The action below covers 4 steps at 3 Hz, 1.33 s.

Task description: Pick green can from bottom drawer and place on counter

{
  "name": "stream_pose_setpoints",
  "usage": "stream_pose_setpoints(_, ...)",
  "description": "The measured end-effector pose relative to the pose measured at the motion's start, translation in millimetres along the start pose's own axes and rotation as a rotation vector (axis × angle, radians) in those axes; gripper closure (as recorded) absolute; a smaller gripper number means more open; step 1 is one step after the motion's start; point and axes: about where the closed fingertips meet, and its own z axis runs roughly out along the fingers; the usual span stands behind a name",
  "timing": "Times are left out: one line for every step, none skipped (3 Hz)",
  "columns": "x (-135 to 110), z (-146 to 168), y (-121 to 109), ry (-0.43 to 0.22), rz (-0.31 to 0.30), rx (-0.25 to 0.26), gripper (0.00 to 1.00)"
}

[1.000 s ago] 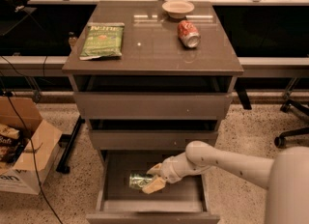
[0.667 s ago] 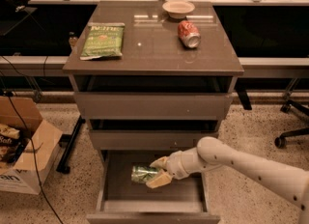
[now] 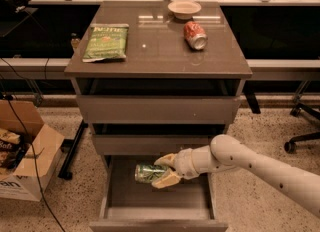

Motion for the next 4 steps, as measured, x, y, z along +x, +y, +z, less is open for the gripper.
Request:
stream_pose_setpoints(-8,-2,2,0.027,-0.028,0.006,1.00)
stream_pose_setpoints(-30,-16,1,0.078,-0.092,0.040,1.00)
stream_pose_setpoints(-63,-34,0,0.138,-0.180,0.075,1.00)
stream_pose_setpoints(-98,-56,-5,0.197,-0.262,0.121,1.00)
